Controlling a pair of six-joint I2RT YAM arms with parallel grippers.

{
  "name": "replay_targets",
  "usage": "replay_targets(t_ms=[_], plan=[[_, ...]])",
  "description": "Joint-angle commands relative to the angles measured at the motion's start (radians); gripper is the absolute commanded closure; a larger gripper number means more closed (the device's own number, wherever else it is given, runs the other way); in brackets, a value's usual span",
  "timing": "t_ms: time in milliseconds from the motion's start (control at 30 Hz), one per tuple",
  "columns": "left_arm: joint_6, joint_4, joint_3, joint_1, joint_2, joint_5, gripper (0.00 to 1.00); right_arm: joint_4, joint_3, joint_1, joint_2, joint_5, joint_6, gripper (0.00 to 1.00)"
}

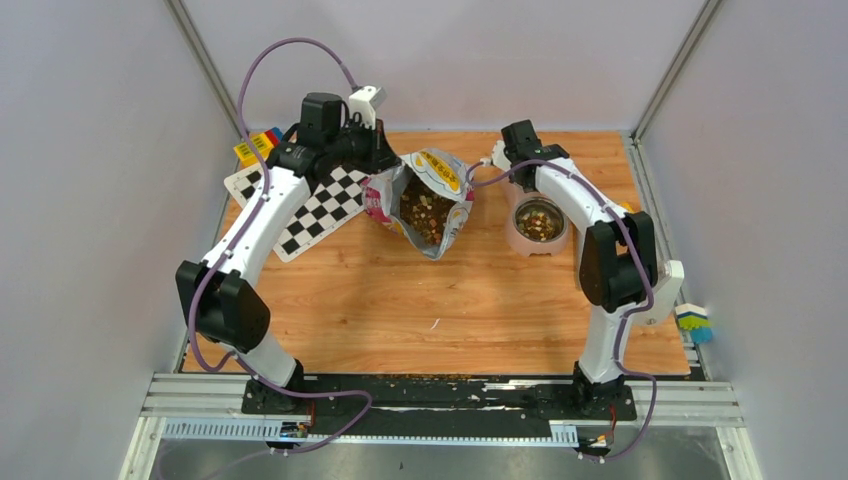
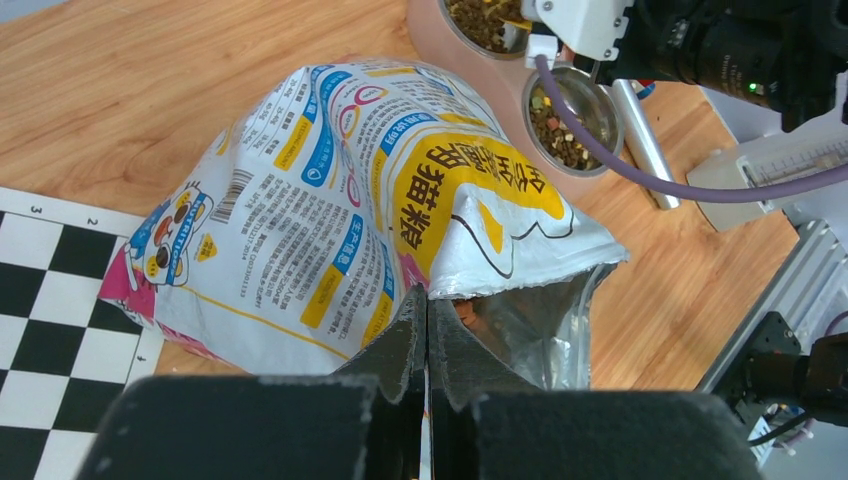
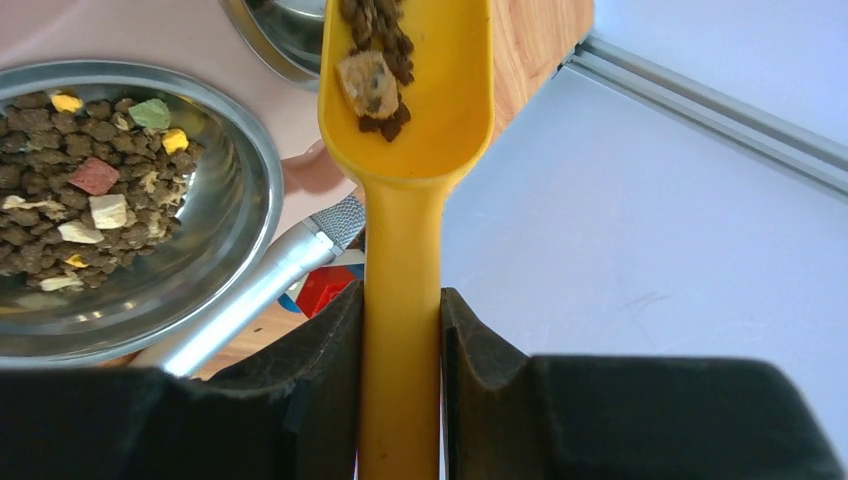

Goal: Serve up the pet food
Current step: Pour the pet food into the pet food bowl.

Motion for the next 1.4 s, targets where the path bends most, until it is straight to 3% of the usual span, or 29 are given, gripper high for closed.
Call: replay_targets(t_ms=[0,600,1000,1367], plan=[[-0.004,0.02,-0.016,0.012,-0.053,-0.027,1.0,0.026,0.046,0.006,0.022,0.124,-0.098,1.0],[-0.003,0.031,-0.033,0.013,-0.076,-0.038,1.0,0.086,0.027,0.072,0.028,0.289,-0.317,1.0],[-0.005,0.034,-0.036,0.012,-0.08,-0.039,1.0,0.123,-0.044,0.094,-0.01,0.313,-0.447,1.0],[-0.002,0.035,-0.041,0.013,-0.089,-0.045,1.0,0.148,-0.119,0.096,-0.064,0.239,-0.513,1.0]])
